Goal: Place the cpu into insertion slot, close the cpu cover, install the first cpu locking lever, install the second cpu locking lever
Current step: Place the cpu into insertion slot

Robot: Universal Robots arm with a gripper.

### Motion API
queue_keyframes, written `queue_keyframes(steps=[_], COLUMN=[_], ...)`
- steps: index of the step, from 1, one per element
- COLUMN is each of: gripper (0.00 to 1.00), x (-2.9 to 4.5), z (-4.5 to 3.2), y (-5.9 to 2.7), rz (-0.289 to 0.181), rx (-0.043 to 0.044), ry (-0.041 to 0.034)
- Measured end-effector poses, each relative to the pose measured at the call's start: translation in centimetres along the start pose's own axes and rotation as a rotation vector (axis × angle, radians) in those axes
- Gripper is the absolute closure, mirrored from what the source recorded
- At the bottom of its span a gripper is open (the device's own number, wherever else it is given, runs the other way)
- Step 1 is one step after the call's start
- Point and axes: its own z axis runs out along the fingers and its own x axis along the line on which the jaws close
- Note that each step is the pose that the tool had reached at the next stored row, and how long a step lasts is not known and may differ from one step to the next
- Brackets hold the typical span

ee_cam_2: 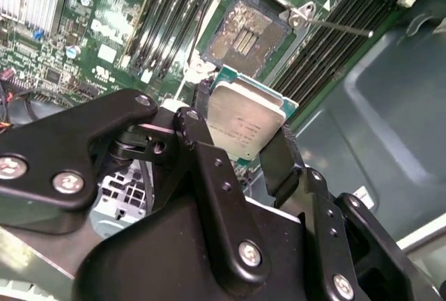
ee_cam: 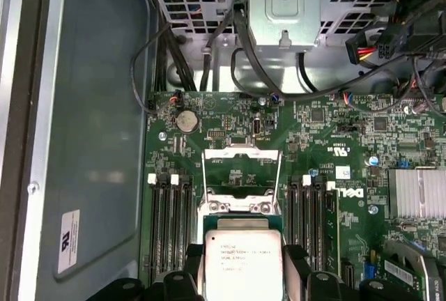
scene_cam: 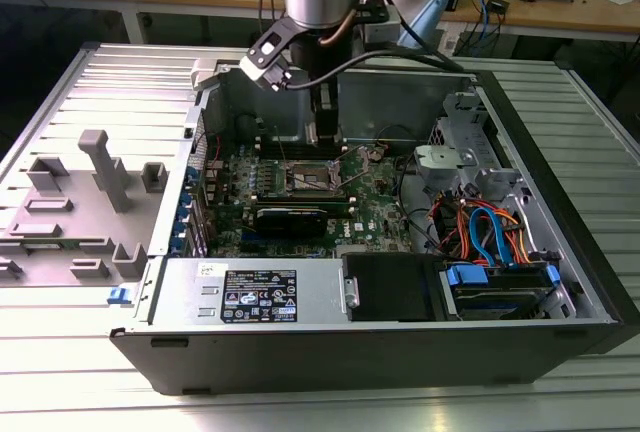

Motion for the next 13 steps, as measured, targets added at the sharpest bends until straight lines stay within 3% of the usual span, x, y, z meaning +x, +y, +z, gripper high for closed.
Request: queue_keyframes(steps=[6, 13], gripper=[0.46, 0.46], x=[-0.02, -0.05], z=[1.25, 3.26], y=[-0.44, -0.84], rz=[0.0, 0.0], rx=[-0.0008, -0.0007], ry=[-0.0001, -0.0002])
